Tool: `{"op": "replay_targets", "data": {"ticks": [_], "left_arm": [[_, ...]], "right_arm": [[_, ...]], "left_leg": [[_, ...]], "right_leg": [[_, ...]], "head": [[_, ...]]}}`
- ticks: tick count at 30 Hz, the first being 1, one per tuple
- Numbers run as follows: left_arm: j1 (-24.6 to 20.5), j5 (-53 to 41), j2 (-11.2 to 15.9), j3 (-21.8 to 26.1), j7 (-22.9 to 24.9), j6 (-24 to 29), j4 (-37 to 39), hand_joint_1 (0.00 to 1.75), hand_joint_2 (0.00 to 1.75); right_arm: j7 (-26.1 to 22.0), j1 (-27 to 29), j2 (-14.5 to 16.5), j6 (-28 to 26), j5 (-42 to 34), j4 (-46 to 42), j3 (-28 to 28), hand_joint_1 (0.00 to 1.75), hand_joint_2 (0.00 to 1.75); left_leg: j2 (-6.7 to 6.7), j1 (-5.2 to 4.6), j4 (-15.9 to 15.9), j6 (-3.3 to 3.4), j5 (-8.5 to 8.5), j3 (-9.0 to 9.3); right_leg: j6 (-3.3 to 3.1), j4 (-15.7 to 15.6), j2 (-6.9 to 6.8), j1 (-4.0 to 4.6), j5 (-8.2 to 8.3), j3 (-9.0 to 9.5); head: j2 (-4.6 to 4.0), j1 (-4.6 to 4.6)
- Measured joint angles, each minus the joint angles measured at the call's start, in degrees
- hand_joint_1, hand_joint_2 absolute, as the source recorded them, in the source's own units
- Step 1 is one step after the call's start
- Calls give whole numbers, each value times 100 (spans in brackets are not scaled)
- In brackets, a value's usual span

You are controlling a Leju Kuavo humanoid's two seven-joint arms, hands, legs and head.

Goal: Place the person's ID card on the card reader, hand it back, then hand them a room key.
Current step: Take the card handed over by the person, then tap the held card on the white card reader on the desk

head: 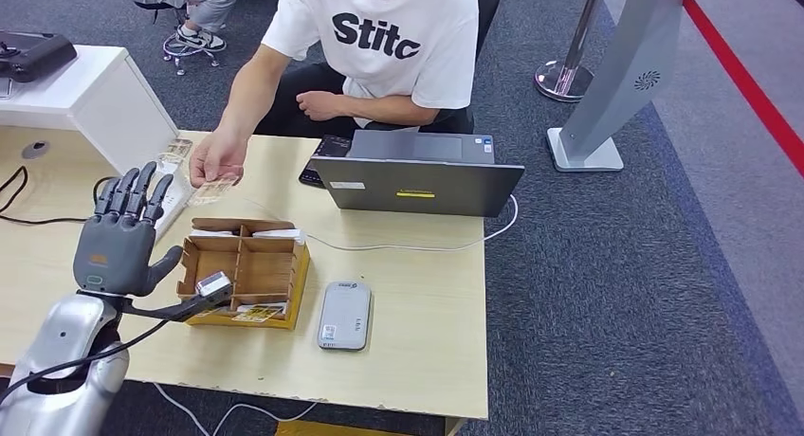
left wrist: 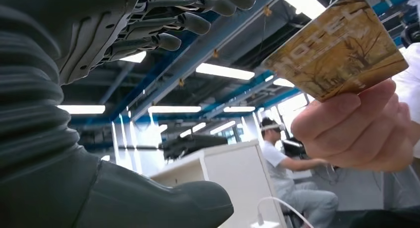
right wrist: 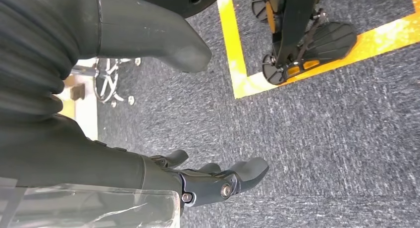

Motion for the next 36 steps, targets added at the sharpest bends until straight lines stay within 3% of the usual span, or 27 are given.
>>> {"op": "replay_targets", "data": {"ticks": [10,11,14,15,36], "left_arm": [[-27,-490,120,-316,219,234,0,0,175],[-27,-495,120,-336,220,234,0,20,175],[-26,-520,119,-384,220,241,0,151,175],[-26,-524,118,-399,220,245,0,175,175],[-45,-428,76,-522,246,280,-13,175,175]], "right_arm": [[11,-8,-2,-1,130,67,0,0,175],[12,-8,-2,-1,132,70,0,0,175],[11,-8,-2,-1,141,72,0,0,175],[11,-7,-2,-1,146,72,0,0,175],[5,-6,-2,0,213,74,0,0,175]], "left_leg": [[0,0,0,0,0,-1],[0,0,0,0,0,-1],[0,0,0,0,0,-1],[-1,0,0,0,0,-1],[-1,-1,1,0,0,-1]], "right_leg": [[0,0,-1,0,0,0],[0,0,-1,0,0,0],[0,0,-1,0,0,0],[0,0,-1,0,0,0],[-1,-1,-1,0,0,-3]], "head": [[0,0],[0,0],[0,0],[0,0],[0,-1]]}}
